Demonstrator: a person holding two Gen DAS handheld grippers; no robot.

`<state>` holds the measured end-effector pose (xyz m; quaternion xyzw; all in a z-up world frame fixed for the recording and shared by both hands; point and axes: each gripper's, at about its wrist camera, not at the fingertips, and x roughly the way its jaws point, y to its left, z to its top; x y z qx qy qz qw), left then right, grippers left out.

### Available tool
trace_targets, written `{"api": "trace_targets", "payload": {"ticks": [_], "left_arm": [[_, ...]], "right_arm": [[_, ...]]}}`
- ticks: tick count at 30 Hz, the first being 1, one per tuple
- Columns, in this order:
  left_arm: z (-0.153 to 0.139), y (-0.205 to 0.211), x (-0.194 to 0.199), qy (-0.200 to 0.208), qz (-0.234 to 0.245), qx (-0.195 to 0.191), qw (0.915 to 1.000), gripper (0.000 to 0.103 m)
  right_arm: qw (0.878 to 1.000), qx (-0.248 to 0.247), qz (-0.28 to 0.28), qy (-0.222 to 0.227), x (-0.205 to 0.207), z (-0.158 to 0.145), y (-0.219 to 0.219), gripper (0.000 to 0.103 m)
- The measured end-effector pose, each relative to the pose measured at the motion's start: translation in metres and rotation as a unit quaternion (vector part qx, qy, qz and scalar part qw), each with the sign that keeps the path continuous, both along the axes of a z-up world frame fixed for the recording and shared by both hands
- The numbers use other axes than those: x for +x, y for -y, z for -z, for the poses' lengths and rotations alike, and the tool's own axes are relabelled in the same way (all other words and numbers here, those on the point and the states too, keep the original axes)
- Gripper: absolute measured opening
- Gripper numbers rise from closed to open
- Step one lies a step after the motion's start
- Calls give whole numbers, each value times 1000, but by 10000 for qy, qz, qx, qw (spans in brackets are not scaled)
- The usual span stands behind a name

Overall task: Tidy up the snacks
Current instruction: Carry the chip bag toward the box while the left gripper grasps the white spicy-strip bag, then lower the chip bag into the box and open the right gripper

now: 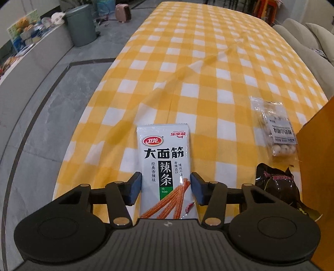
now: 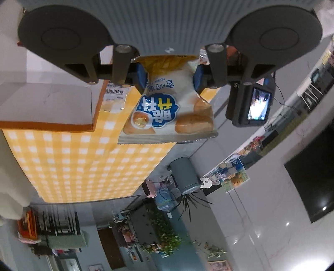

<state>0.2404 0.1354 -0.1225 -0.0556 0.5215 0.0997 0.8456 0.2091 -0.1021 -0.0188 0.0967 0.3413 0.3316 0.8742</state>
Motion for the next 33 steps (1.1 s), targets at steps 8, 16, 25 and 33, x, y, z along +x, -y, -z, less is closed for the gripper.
{"api": "trace_targets", "payload": {"ticks": [8,16,25,33], "left_arm": [[-20,-1,-12,119,-16,-217,9997,55],[-48,7,-32,434,208,-641,9968,55],[-88,19,-52,904,416,-1066,9893,55],[-87,24,-48,858,596,-1149,9879,55]], "right_arm": [[9990,160,330,238,-8,-33,19,43],[9914,-278,1245,286,-11,-78,60,44],[9752,-743,1647,-1275,7,-31,75,44],[9482,-575,2088,-2324,44,15,74,44]]}}
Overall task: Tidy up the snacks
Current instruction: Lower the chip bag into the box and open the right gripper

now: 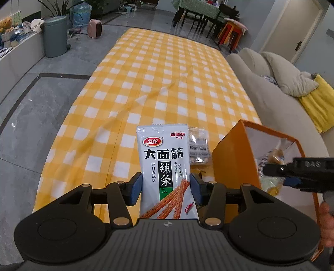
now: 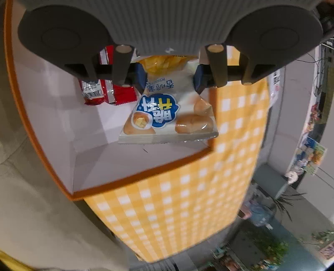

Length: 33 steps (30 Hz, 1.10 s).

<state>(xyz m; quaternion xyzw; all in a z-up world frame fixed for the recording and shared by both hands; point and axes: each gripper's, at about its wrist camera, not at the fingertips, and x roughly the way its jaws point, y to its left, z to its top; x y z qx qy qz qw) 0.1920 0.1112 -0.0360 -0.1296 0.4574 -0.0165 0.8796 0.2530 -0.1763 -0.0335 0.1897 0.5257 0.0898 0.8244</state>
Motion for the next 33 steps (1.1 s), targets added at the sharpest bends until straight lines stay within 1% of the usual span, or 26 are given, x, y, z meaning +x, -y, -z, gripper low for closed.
{"api": "trace_targets", "payload": {"ticks": [5,8,13,15,19,21,22,23,24,25,28,33], "left_arm": [[3,0,3,-25,48,70,10000,55],[7,-1,6,-92,35,131,9999,55],[18,-4,11,-278,-11,183,9994,56],[22,-5,13,-325,-42,197,9993,56],[27,-9,15,-399,-112,128,9991,56],[31,-9,15,-467,-116,140,9987,56],[33,-8,16,-495,-115,162,9986,56],[34,-7,15,-514,-106,184,9984,56],[35,-6,15,-521,-92,198,9984,56],[35,-5,15,-519,-71,207,9984,56],[34,-4,14,-490,-22,220,9986,56],[33,-6,13,-492,-33,242,9985,56]], "right_arm": [[9993,-167,-30,-345,24,18,-9,44],[9985,-287,-70,-460,39,26,-18,44],[9990,-242,82,-355,44,36,-19,45],[9990,-201,134,-371,46,41,-18,47],[9990,-226,27,-373,48,45,-22,50],[9991,-100,58,-413,49,47,-20,52],[9986,100,120,-498,49,49,-16,58],[9972,369,187,-625,51,53,-11,66],[9948,589,285,-780,52,56,-5,70],[9929,705,379,-875,52,58,-1,73],[9919,759,462,-904,49,56,11,73],[9944,798,290,-628,35,41,24,73]]}}
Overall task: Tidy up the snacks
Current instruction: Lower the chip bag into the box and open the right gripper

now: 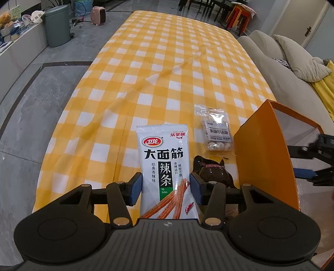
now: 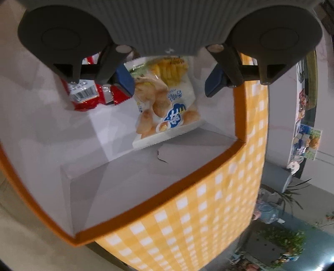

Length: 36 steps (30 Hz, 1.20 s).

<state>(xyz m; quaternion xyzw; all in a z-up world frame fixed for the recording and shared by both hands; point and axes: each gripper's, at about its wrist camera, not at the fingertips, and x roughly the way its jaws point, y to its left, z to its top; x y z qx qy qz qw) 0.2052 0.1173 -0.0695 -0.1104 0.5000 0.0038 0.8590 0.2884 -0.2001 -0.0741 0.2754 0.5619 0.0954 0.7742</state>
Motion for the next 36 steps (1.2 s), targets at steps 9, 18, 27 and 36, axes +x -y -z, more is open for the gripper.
{"api": "trace_targets", "payload": {"ticks": [9,18,27,36], "left_arm": [[4,-4,0,-75,-80,-194,9998,56],[8,2,1,-141,31,-128,9998,56],[7,-3,1,-135,-5,-166,9998,56],[6,1,-1,-126,96,-149,9998,56]], "right_arm": [[9927,-175,-653,1002,-24,-26,-1,24],[9828,-801,-1180,1173,-6,-14,-31,5],[9893,-892,-911,706,8,23,-31,0],[9997,10,-159,181,15,21,0,0]]}}
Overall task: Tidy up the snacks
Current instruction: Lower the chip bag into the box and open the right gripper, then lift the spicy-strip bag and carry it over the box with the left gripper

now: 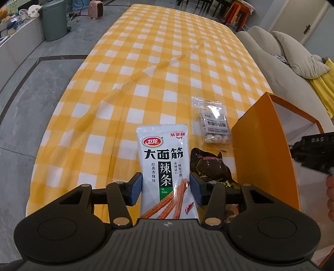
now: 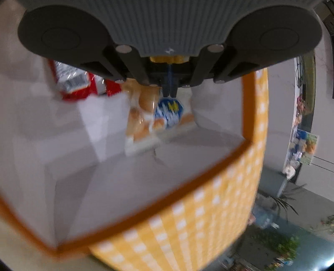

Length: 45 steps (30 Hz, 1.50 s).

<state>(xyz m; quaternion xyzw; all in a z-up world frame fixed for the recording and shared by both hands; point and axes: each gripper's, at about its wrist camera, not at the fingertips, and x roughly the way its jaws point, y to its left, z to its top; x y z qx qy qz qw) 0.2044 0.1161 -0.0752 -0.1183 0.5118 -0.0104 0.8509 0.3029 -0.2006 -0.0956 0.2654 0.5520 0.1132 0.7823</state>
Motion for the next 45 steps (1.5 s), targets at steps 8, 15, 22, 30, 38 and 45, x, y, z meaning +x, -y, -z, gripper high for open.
{"api": "trace_targets", "payload": {"ticks": [8,15,22,30,38,45], "left_arm": [[0,-3,-1,7,-58,6,10000,56],[-2,-3,-3,48,-78,55,9999,56],[-19,0,-18,256,-109,117,9995,56],[-61,10,-42,806,-541,-31,9953,55],[-102,59,-47,1513,69,276,9881,55],[-110,129,-31,1910,1527,767,9666,55]], "right_arm": [[9961,-834,-252,128,-1,0,0,0],[9919,-1238,-256,85,-3,9,-2,0],[9899,-1192,-144,756,-38,-32,14,0],[9858,-917,107,1401,-78,-89,42,2],[9784,-753,151,1918,-104,-111,70,3],[9770,-610,80,2039,-107,-112,92,7]]}}
